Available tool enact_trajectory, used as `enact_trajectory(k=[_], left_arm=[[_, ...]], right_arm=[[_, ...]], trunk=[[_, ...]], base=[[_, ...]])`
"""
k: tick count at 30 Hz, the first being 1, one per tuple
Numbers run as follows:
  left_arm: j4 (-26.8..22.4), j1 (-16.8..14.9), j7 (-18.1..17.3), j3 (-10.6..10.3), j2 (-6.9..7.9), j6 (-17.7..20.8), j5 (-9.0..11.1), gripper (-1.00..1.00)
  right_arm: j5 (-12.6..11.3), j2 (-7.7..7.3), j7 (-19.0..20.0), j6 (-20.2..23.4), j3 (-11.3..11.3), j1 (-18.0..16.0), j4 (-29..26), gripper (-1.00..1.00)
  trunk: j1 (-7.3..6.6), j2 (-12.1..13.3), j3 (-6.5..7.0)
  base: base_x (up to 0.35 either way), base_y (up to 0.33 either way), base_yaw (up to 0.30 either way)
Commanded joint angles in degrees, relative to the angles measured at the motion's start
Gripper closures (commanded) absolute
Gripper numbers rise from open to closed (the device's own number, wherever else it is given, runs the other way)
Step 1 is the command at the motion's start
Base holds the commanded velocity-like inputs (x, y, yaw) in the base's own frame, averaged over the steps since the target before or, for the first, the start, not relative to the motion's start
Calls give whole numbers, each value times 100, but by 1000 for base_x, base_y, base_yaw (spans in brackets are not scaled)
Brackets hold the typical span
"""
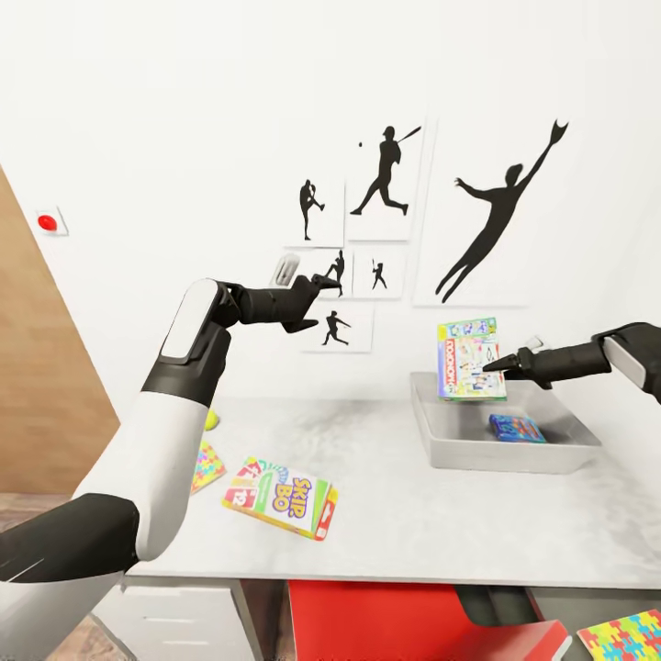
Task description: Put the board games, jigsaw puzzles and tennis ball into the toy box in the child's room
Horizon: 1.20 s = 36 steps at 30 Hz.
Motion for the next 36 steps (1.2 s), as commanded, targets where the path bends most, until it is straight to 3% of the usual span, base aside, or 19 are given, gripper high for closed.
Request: enact_trajectory(k=[1, 9, 11, 17, 36], left_arm=[[2, -21, 61, 1, -3, 0, 57, -100], [47, -153, 65, -1, -13, 1, 104, -100], [117, -355, 77, -3, -14, 1, 293, -100], [204, -660, 308, -8, -15, 1, 596, -100], [199, -1087, 929, -9, -54, -111, 768, -100]], right_arm=[[-28, -17, 46, 40, 26, -10, -1, 100], [-34, -66, 49, 57, 24, -27, 1, 100], [-34, -63, 43, 62, 25, -32, 1, 100], [-35, -38, 39, 65, 18, -37, -3, 100], [-37, 14, 44, 83, 14, -301, 0, 100]], trunk=[[2, -9, -19], [2, -9, -92], [2, -9, -110], [2, -9, -166], [2, -9, -345]], base=[[0, 0, 0], [0, 0, 0], [0, 0, 0], [0, 0, 0], [0, 0, 0]])
